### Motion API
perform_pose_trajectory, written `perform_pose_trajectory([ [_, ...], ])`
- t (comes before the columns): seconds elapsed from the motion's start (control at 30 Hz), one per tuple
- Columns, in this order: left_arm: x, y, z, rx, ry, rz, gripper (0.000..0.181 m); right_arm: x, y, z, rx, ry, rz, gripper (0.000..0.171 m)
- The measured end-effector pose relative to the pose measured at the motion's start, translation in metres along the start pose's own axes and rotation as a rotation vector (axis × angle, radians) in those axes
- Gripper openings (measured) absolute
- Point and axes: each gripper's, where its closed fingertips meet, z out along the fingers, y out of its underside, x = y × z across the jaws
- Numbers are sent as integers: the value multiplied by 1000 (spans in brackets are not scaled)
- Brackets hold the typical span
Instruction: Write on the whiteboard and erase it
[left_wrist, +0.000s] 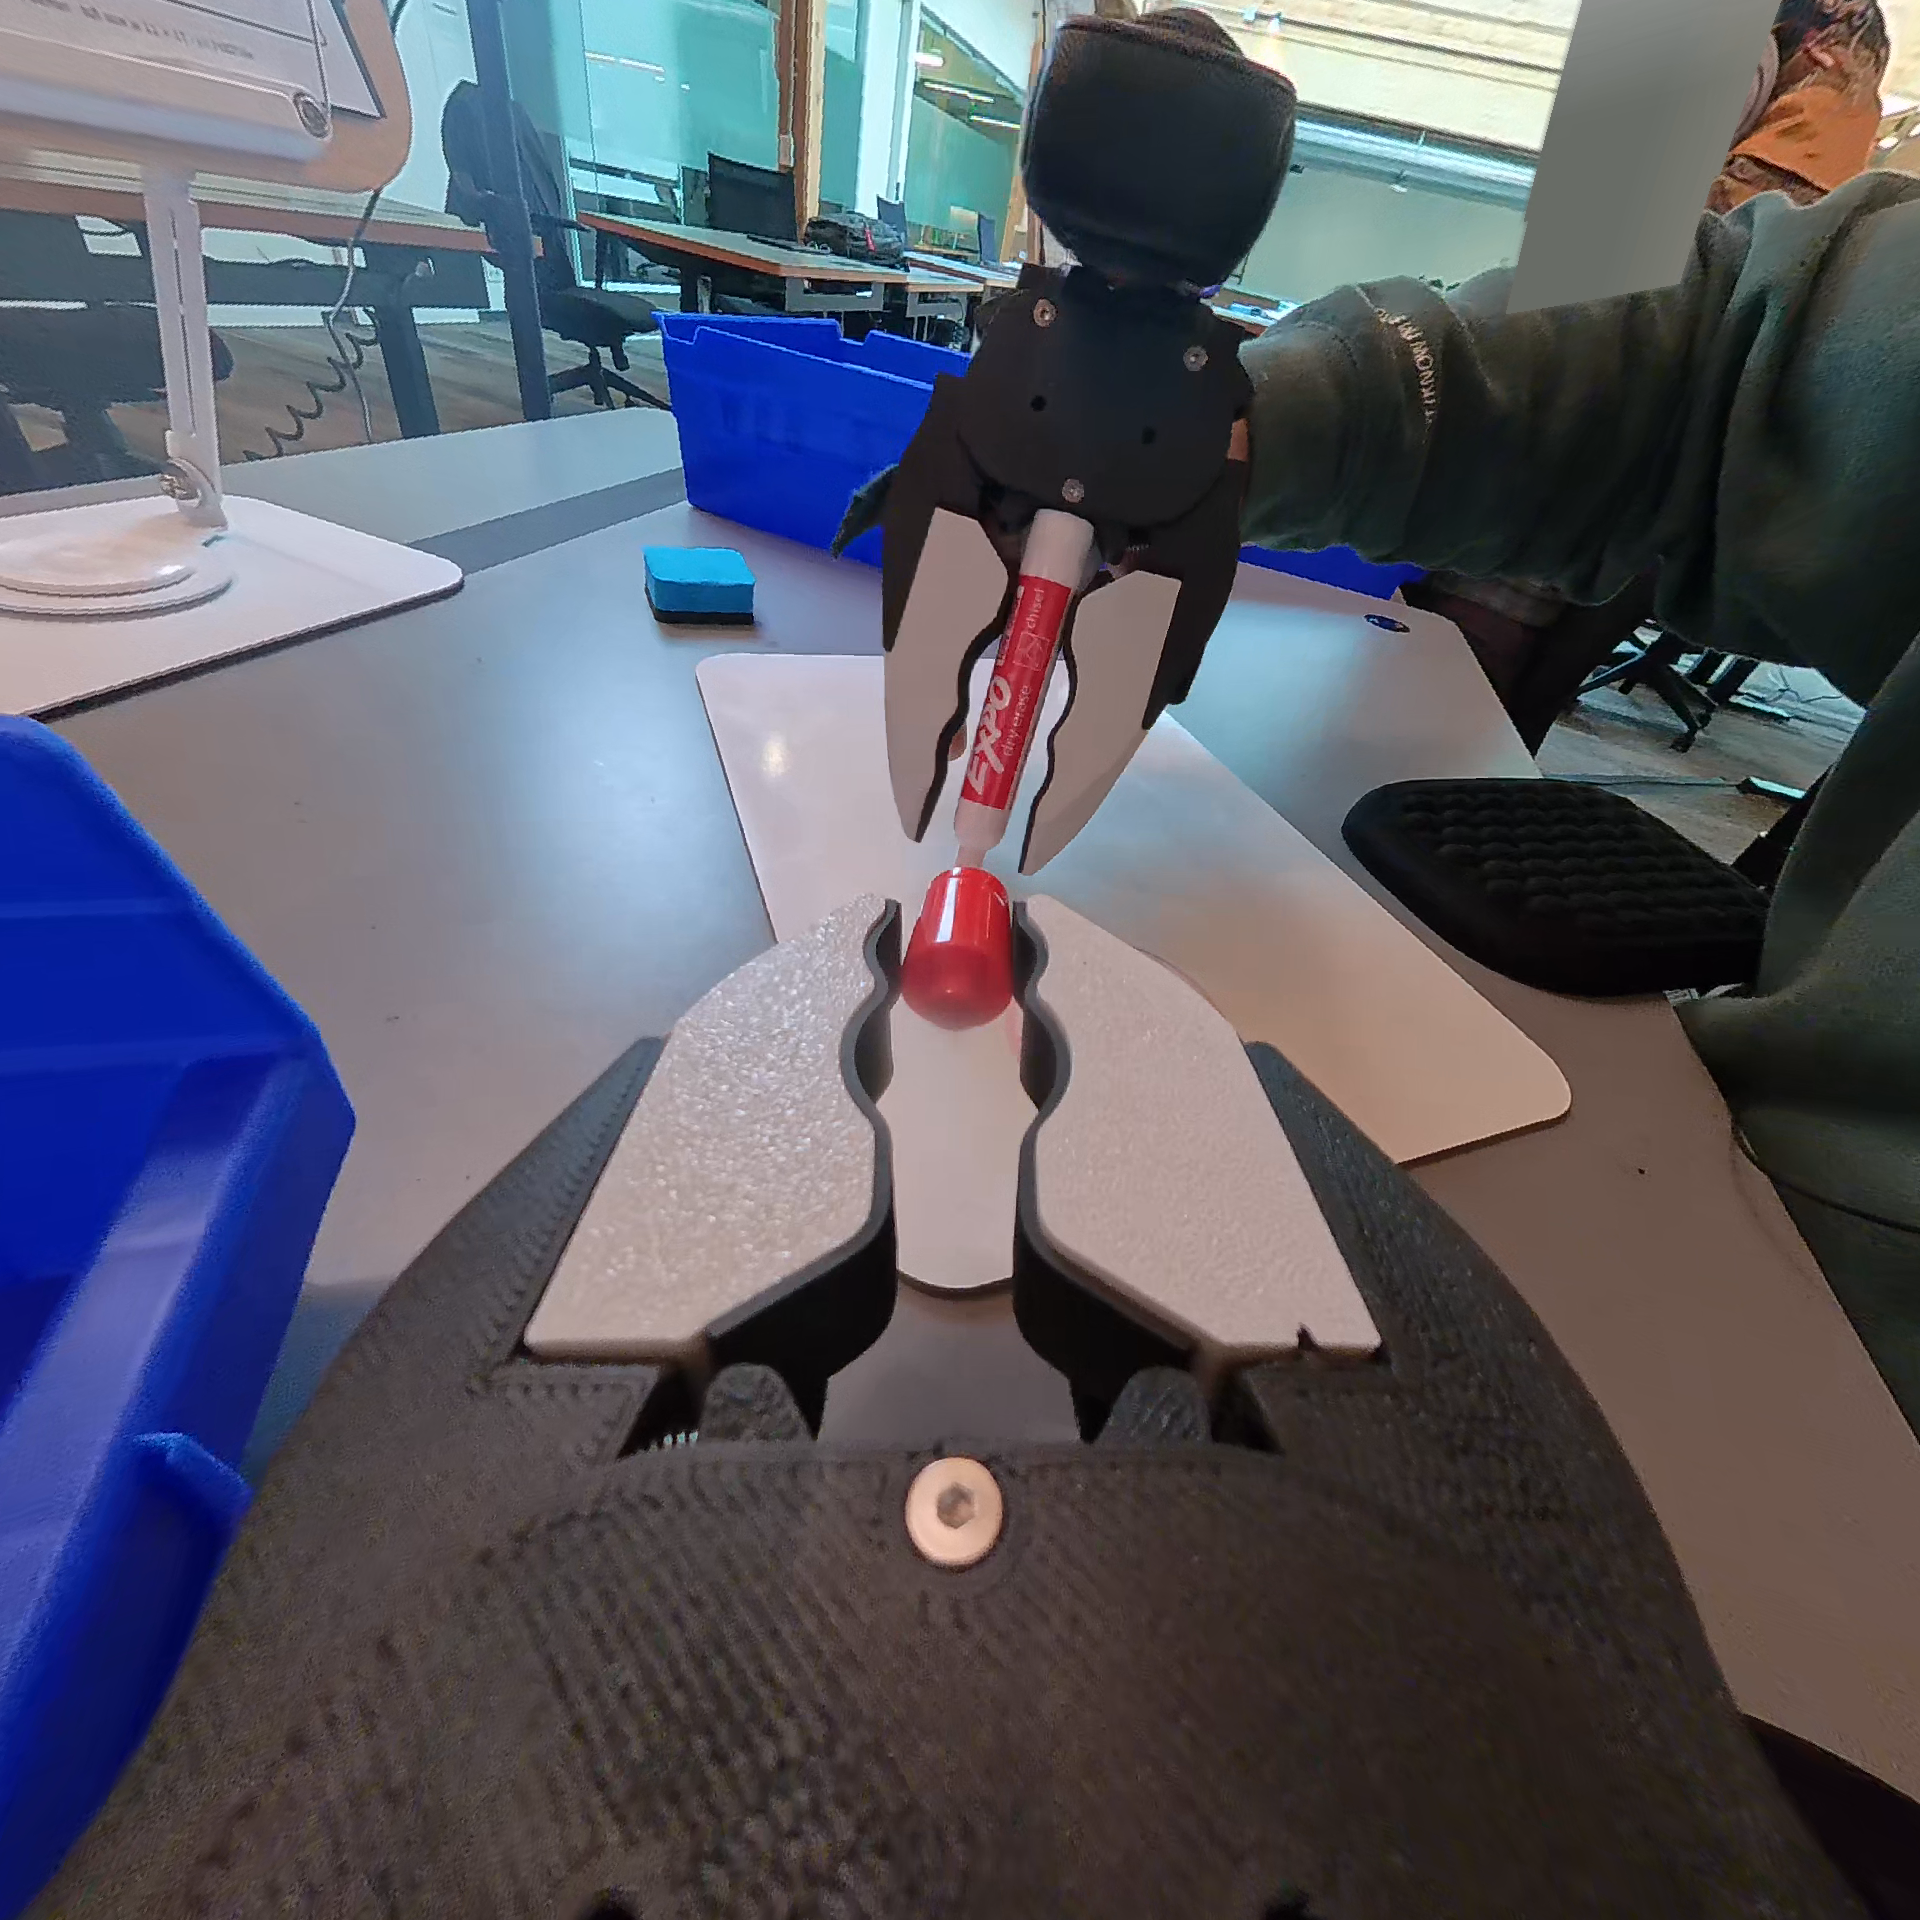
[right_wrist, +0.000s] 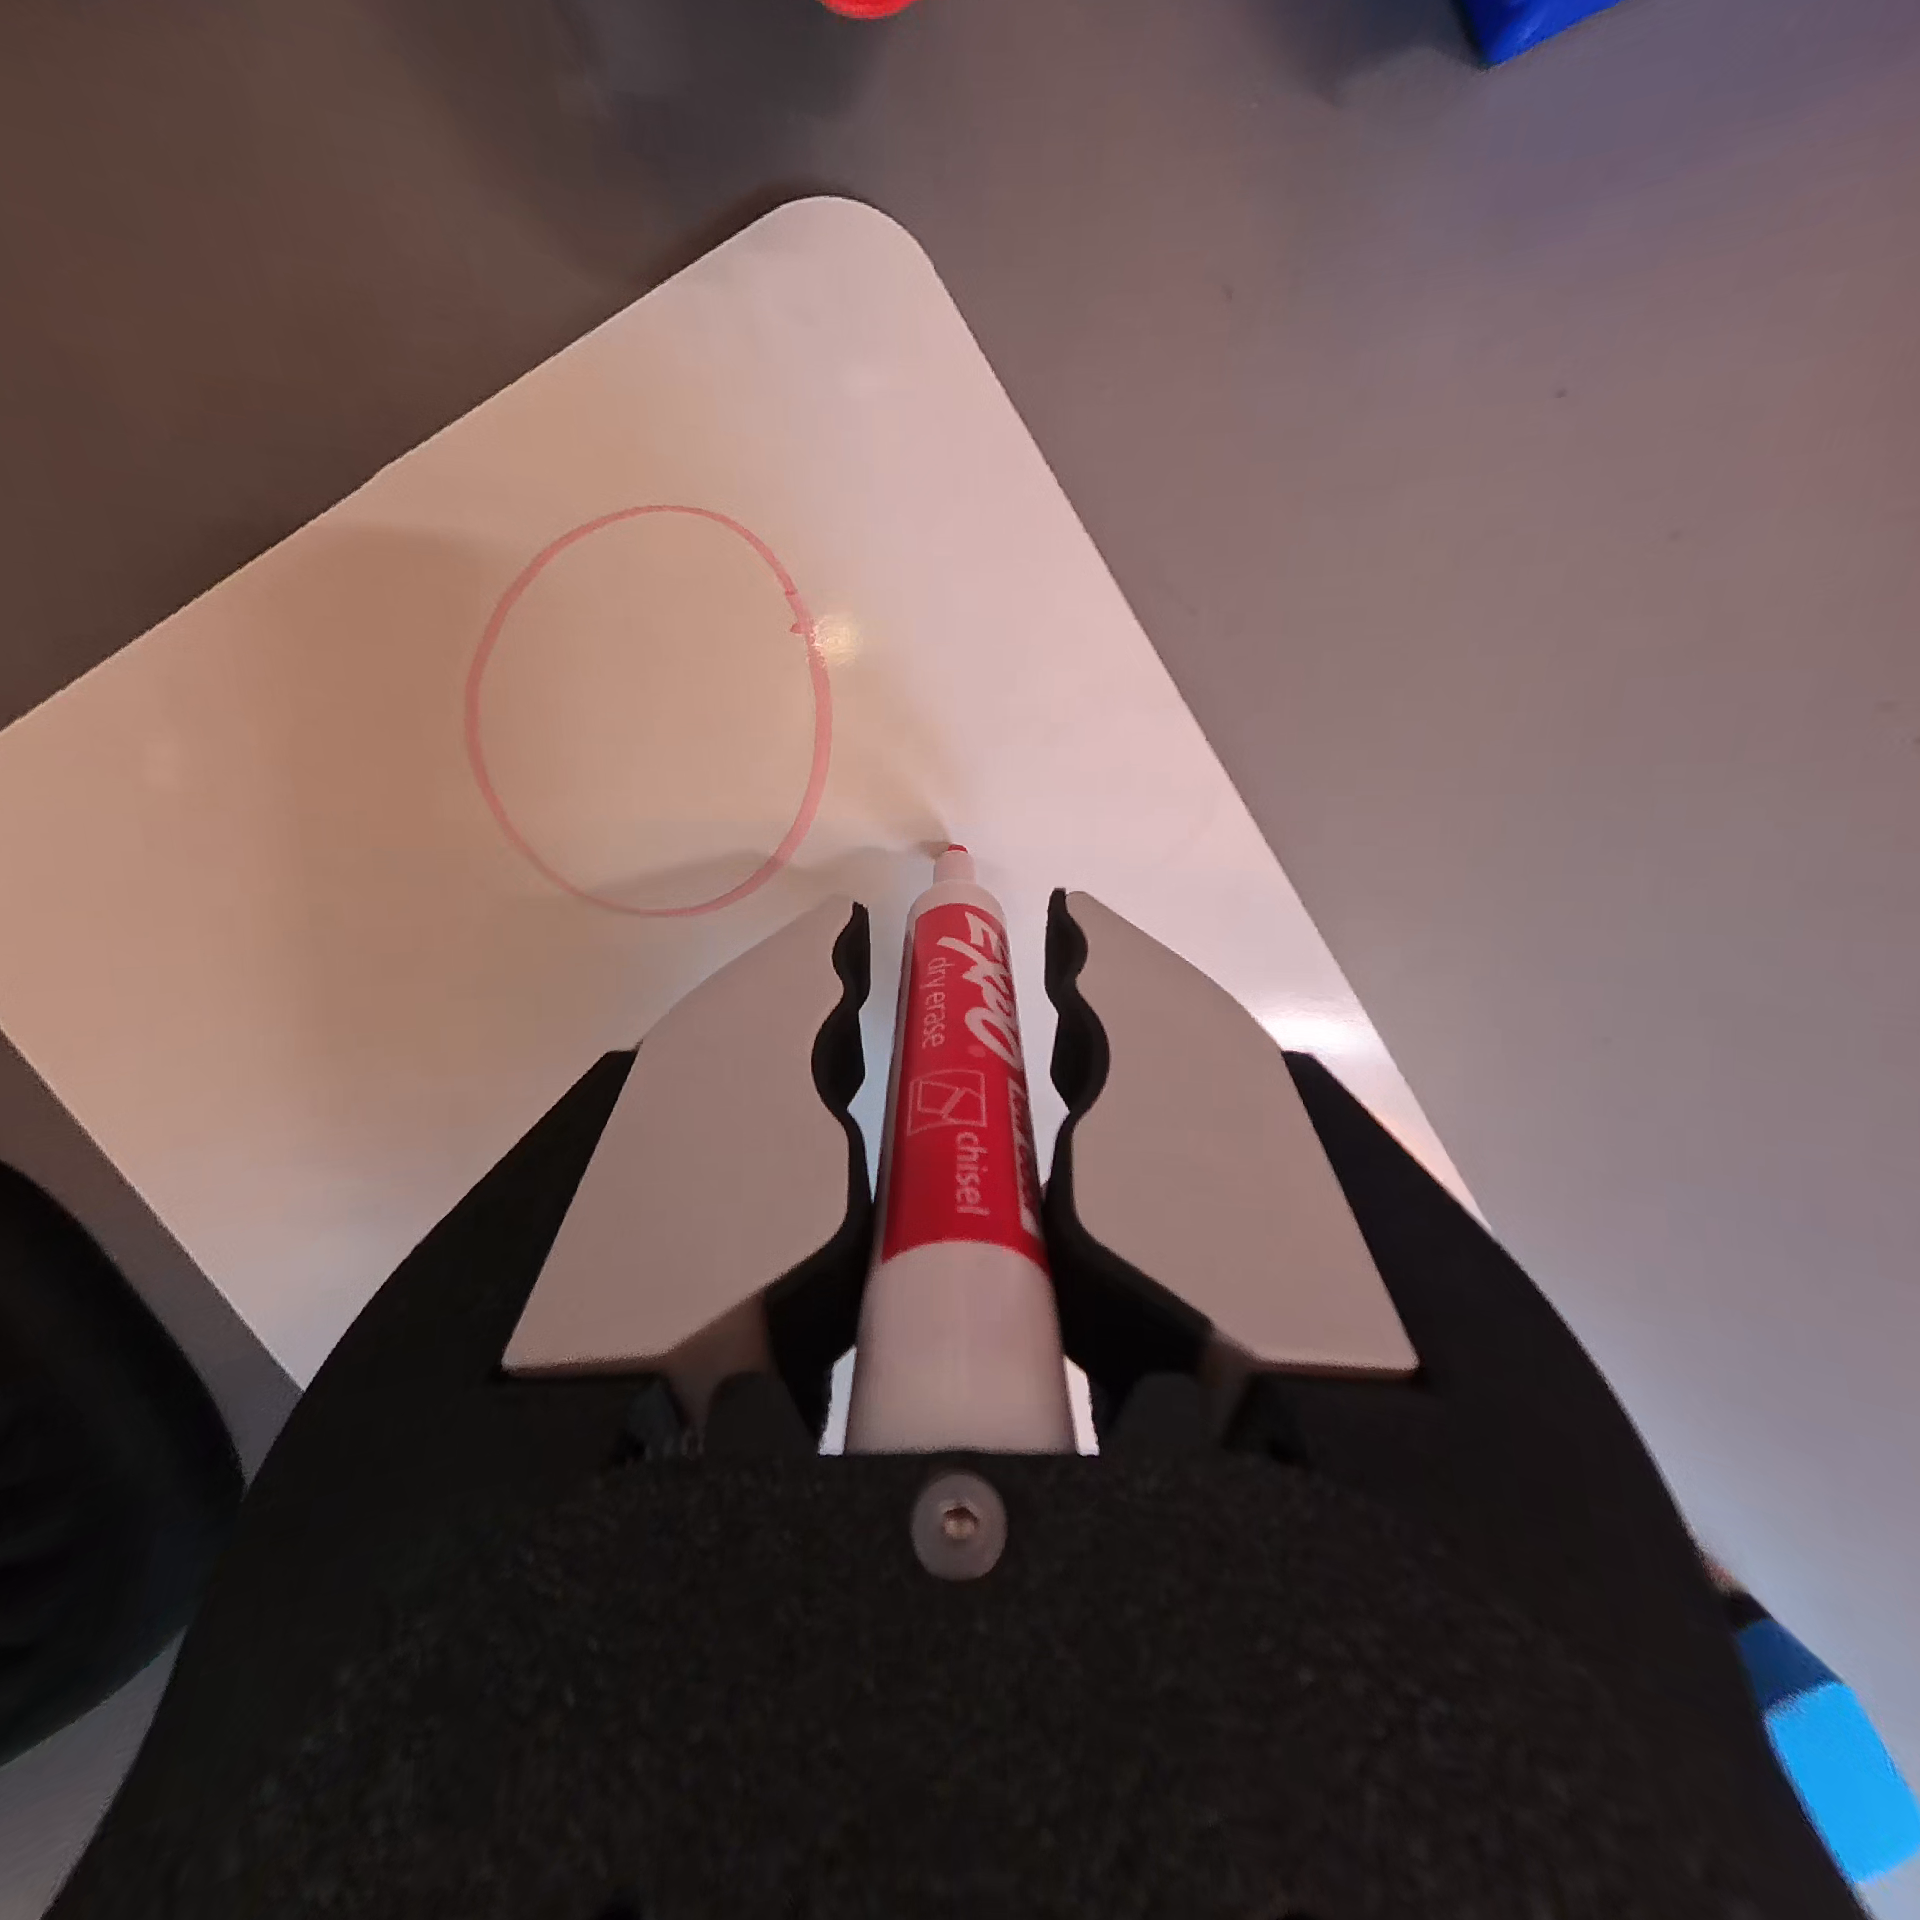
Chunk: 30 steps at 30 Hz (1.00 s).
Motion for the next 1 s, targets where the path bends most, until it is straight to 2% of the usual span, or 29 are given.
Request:
perform_pose_trajectory([
  [0.47, 0, 0, 0, 1, -1, -3, 20, -56, 37, -22, -87, -25, 15, 33],
  [0.73, -1, 0, 0, 0, -10, 4, 20, -16, 9, -21, 25, 83, 45, 33],
  [1.0, 0, 0, -1, -2, -1, 0, 20, 4, -2, 0, 27, 60, 29, 33],
])
